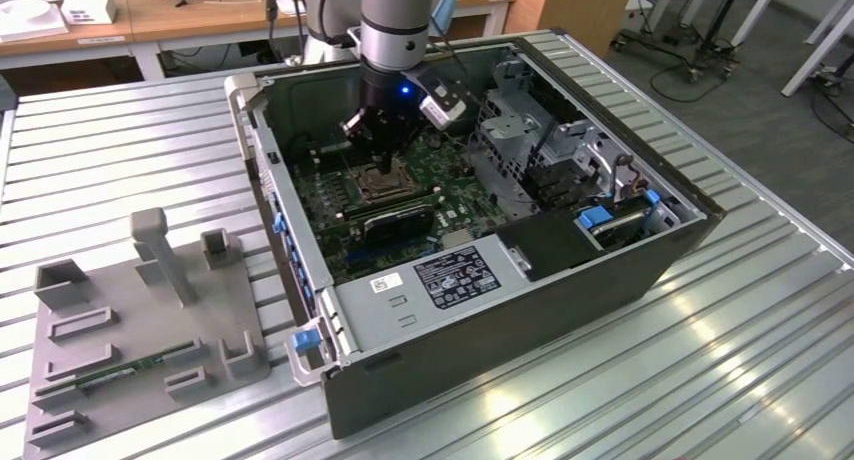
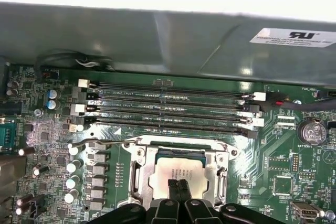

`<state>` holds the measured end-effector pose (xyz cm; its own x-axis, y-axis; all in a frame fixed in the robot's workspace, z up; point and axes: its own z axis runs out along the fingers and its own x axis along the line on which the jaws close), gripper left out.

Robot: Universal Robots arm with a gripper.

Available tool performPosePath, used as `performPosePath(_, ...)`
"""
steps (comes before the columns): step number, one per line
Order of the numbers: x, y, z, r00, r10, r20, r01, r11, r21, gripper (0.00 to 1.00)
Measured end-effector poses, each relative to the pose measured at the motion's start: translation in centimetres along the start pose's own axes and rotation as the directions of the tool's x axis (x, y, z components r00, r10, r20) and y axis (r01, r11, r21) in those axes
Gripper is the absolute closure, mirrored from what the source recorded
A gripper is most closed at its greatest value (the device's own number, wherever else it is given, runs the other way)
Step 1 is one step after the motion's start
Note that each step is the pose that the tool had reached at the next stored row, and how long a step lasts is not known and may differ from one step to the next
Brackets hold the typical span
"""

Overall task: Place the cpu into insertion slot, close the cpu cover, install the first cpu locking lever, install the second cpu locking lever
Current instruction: 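Close the cpu cover, then install the first cpu locking lever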

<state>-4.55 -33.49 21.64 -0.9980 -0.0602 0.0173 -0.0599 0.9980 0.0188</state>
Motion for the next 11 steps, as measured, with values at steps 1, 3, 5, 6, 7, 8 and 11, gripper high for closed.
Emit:
performPosePath(1,0.0,0.0,0.0,1.0,0.0,0.0001,0.0,1.0,-0.0001,0.89)
performPosePath(3,0.0,0.0,-0.06,1.0,0.0,-0.0001,0.0,1.0,0.0001,0.89)
performPosePath(5,0.0,0.0,-0.06,1.0,0.0,-0.0001,0.0,1.0,0.0001,0.89)
performPosePath(6,0.0,0.0,-0.06,1.0,0.0,-0.0001,0.0,1.0,0.0001,0.89)
performPosePath(7,0.0,0.0,-0.06,1.0,0.0,-0.0001,0.0,1.0,0.0001,0.89)
performPosePath(8,0.0,0.0,-0.07,1.0,0.0,-0.0001,0.0,1.0,0.0001,0.89)
performPosePath(11,0.0,0.0,-0.07,1.0,0.0,-0.0001,0.0,1.0,0.0001,0.89)
